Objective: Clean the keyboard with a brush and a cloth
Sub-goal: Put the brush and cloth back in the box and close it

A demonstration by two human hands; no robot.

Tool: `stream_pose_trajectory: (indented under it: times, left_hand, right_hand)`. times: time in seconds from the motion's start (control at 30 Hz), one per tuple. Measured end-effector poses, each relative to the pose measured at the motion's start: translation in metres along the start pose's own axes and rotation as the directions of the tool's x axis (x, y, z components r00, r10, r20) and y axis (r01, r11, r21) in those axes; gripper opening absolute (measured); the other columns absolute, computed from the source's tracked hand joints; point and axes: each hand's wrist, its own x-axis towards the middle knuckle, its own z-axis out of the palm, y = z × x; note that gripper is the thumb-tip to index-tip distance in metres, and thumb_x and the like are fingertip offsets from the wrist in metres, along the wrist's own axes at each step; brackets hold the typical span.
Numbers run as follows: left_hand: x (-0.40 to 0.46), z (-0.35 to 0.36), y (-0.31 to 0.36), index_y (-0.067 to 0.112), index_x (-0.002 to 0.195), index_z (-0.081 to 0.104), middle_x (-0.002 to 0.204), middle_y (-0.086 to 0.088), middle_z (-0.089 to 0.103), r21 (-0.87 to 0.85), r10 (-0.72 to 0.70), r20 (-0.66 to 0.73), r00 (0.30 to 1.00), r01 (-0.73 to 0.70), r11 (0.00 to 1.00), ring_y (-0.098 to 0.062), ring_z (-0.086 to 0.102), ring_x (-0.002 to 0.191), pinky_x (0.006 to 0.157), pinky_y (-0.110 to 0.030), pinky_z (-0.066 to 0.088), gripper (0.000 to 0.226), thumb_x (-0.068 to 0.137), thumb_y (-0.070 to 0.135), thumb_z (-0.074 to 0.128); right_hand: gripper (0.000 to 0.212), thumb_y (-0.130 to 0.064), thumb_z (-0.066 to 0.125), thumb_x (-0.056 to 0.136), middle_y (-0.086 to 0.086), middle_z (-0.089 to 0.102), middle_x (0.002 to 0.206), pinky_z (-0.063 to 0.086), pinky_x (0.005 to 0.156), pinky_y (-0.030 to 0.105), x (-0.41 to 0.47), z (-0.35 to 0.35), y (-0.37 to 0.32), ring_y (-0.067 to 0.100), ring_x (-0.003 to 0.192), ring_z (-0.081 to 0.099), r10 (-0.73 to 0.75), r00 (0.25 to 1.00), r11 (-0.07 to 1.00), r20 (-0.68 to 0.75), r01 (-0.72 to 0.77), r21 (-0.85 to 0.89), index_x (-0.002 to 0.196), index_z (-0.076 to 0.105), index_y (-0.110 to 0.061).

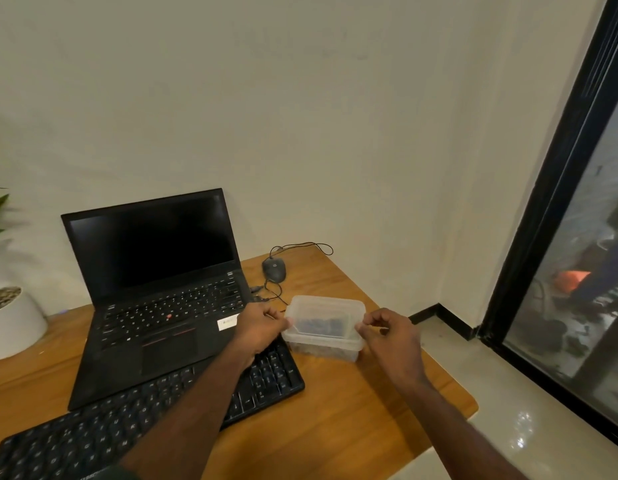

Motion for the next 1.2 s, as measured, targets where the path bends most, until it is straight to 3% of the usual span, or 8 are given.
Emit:
stream_pose_trajectory:
  times: [0.13,0.23,0.33,0.5,0.7,0.97,1.1,1.2]
  left_hand:
    - [-0.001,0.001,0.003,0.018,0.088,0.078,0.093,0.001,0.073,0.046,0.049,0.003,0.999,-0.049,0.998,-0.011,0.065,0.085,0.066,-0.023,0.048,0.004,0.085,0.017,0.076]
    - [0.001,0.001,0.003,0.019,0.075,0.079,0.079,0.003,0.075,0.032,0.063,-0.025,0.998,-0.062,0.998,-0.015,0.07,0.082,0.069,-0.031,0.056,0.017,0.09,0.022,0.073]
    - [0.007,0.001,0.004,0.017,0.07,0.078,0.072,-0.001,0.074,0.029,0.054,-0.03,0.998,-0.053,0.998,-0.021,0.07,0.072,0.07,-0.036,0.059,0.023,0.091,0.024,0.072]
    - [0.014,0.005,0.013,0.008,0.075,0.077,0.063,-0.014,0.069,0.008,-0.014,-0.034,0.999,0.015,1.0,-0.018,0.054,0.049,0.041,-0.02,0.036,0.02,0.091,0.017,0.07]
    - [0.027,0.015,0.016,-0.004,0.084,0.072,0.066,-0.014,0.065,0.055,-0.1,-0.061,0.993,0.103,0.993,-0.021,0.045,0.042,0.042,-0.024,0.034,0.015,0.085,0.008,0.063]
    - [0.022,0.006,0.015,-0.008,0.088,0.067,0.061,-0.015,0.059,0.059,-0.225,0.053,0.973,0.222,0.973,-0.019,0.04,0.04,0.039,-0.024,0.029,0.019,0.09,0.009,0.061]
    - [0.021,0.01,0.017,-0.002,0.091,0.063,0.063,-0.013,0.057,0.111,-0.183,-0.006,0.983,0.183,0.977,-0.018,0.042,0.04,0.037,-0.021,0.028,0.013,0.087,0.01,0.059]
    - [0.015,0.012,0.014,-0.002,0.09,0.065,0.06,-0.012,0.058,0.139,-0.149,-0.072,0.986,0.158,0.978,-0.017,0.042,0.035,0.036,-0.019,0.03,0.017,0.088,0.015,0.06]
  right_hand:
    - [0.028,-0.023,0.08,0.084,-0.008,0.066,0.109,0.045,0.059,0.005,-0.003,0.004,0.001,0.008,0.092,0.064,0.05,0.997,0.998,-0.062,-0.051,-0.02,0.109,0.068,-0.022]
    - [0.04,-0.026,0.076,0.088,-0.002,0.067,0.12,0.044,0.064,0.006,0.0,0.005,0.0,0.008,0.096,0.061,0.105,0.994,0.993,-0.03,-0.107,-0.048,0.127,0.067,-0.016]
    - [0.044,-0.026,0.074,0.09,0.0,0.068,0.124,0.056,0.077,0.021,0.004,0.005,-0.005,0.008,0.095,0.06,0.115,0.993,0.99,0.013,-0.113,-0.083,0.132,0.064,-0.017]
    - [0.045,-0.024,0.074,0.09,0.001,0.068,0.125,0.059,0.082,0.032,0.02,0.005,-0.005,0.01,0.093,0.061,0.177,0.982,0.978,0.057,-0.17,-0.118,0.133,0.063,-0.018]
    - [0.044,-0.017,0.077,0.086,0.007,0.07,0.12,0.062,0.086,0.04,0.042,0.005,0.003,0.019,0.097,0.07,0.219,0.965,0.971,0.147,-0.202,-0.126,0.128,0.066,-0.011]
    - [0.036,-0.009,0.073,0.089,0.01,0.071,0.113,0.064,0.07,0.044,0.047,0.004,0.007,0.023,0.085,0.075,0.337,0.901,0.924,0.275,-0.372,0.087,0.124,0.065,-0.012]
    - [0.035,-0.027,0.073,0.091,0.008,0.072,0.106,0.064,0.061,0.038,0.047,0.005,0.007,0.023,0.074,0.076,0.407,0.881,0.906,0.242,-0.423,0.019,0.122,0.061,-0.016]
    - [0.035,-0.041,0.066,0.095,0.011,0.077,0.085,0.065,0.068,0.039,0.042,0.005,0.01,0.025,0.07,0.075,0.439,0.841,0.887,0.316,-0.462,-0.003,0.11,0.065,-0.009]
